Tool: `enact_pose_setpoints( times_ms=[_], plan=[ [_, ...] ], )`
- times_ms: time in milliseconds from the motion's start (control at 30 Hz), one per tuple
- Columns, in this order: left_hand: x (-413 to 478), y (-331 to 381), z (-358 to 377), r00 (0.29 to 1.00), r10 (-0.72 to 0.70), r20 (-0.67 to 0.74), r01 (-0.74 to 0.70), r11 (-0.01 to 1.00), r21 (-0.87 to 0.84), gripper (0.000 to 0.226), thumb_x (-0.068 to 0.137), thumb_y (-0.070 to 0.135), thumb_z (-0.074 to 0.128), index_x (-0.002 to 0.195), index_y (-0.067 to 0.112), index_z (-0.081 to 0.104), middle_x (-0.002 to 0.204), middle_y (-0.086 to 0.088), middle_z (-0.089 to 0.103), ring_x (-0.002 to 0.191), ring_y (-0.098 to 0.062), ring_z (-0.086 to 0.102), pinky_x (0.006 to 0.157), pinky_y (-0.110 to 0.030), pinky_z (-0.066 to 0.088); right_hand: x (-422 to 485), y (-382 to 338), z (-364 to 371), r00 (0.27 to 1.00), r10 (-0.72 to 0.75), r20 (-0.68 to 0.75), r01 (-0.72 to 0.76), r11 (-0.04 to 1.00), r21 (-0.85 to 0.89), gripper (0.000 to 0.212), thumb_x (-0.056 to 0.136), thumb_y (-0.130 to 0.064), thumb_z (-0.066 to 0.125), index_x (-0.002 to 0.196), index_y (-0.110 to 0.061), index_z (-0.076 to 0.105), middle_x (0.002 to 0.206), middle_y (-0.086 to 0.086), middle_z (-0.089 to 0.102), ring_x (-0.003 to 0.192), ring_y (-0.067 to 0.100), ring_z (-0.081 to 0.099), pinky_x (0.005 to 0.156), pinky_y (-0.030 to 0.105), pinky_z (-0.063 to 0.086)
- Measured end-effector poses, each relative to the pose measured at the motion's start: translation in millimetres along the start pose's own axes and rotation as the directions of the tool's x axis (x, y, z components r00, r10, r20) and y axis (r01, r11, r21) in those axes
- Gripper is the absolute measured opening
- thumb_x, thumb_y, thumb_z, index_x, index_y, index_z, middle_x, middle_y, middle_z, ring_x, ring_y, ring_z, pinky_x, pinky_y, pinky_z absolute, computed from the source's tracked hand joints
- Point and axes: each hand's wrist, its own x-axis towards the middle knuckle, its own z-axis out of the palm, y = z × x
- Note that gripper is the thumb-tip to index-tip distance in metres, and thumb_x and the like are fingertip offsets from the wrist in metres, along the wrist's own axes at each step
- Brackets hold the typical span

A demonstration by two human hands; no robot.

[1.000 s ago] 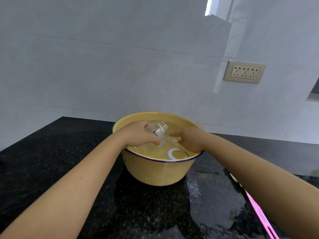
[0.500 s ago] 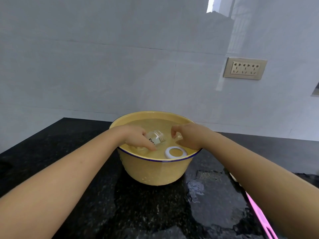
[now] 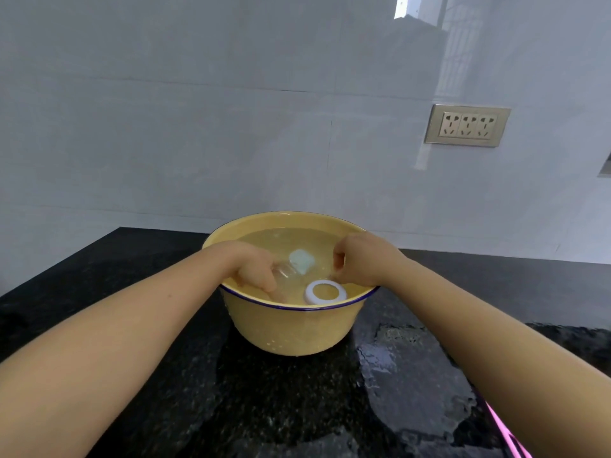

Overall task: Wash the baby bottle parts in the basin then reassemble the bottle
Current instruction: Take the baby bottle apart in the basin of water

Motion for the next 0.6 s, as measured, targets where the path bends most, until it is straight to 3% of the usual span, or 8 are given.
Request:
enact_pose_setpoints(
  times_ms=[167, 333, 467, 567, 600],
  plan=[
    [-4.9, -3.5, -1.2, 0.989, 0.028, -0.149, -0.063, 0.970, -0.234, 0.078, 0.076, 0.040, 0.072, 0.141, 0.017, 0.036, 0.139, -0.001, 0.041, 0.124, -0.023, 0.042, 0.095, -0.033, 0.042, 2.5, 0.7, 4.3, 0.999, 0.022, -0.028, -0.023, 0.999, -0.032, 0.037, 0.085, -0.044, 0.057, 0.067, -0.011, 0.061, 0.069, 0.002, 0.058, 0.077, 0.023, 0.056, 0.062, 0.028, 0.040],
    [-13.8, -4.6, -6.8, 0.975, 0.010, -0.222, -0.128, 0.844, -0.521, 0.051, 0.069, 0.037, 0.076, 0.117, 0.032, 0.058, 0.124, 0.007, 0.050, 0.114, -0.019, 0.047, 0.087, -0.036, 0.042, 0.7, 2.2, 6.5, 0.977, 0.079, -0.200, -0.066, 0.995, 0.072, 0.026, 0.085, -0.032, 0.052, 0.082, -0.010, 0.066, 0.084, 0.005, 0.066, 0.087, 0.025, 0.060, 0.070, 0.030, 0.041],
    [-19.6, -3.0, -10.7, 0.958, 0.020, -0.286, -0.168, 0.850, -0.500, 0.048, 0.066, 0.037, 0.076, 0.111, 0.028, 0.062, 0.119, 0.006, 0.054, 0.105, -0.015, 0.050, 0.080, -0.033, 0.044, -3.4, 5.1, 7.7, 0.927, 0.153, -0.342, -0.079, 0.972, 0.221, 0.021, 0.084, -0.027, 0.051, 0.073, -0.011, 0.060, 0.075, 0.006, 0.062, 0.081, 0.027, 0.059, 0.069, 0.032, 0.042],
    [-21.6, -3.1, -12.9, 0.929, 0.026, -0.370, -0.179, 0.906, -0.385, 0.070, 0.056, 0.043, 0.077, 0.121, 0.030, 0.057, 0.125, 0.008, 0.054, 0.117, -0.016, 0.048, 0.093, -0.032, 0.043, -6.8, 8.2, 8.5, 0.888, 0.207, -0.410, -0.070, 0.943, 0.324, 0.021, 0.084, -0.026, 0.051, 0.071, -0.012, 0.059, 0.075, 0.004, 0.061, 0.080, 0.026, 0.057, 0.068, 0.031, 0.042],
    [-23.4, -2.6, -13.7, 0.915, 0.029, -0.402, -0.172, 0.930, -0.325, 0.073, 0.058, 0.041, 0.077, 0.126, 0.029, 0.054, 0.122, 0.006, 0.054, 0.118, -0.017, 0.048, 0.091, -0.030, 0.043, -7.9, 10.0, 8.7, 0.877, 0.230, -0.423, -0.072, 0.931, 0.358, 0.021, 0.084, -0.026, 0.052, 0.071, -0.012, 0.059, 0.074, 0.003, 0.060, 0.079, 0.025, 0.057, 0.066, 0.030, 0.041]
  ],
)
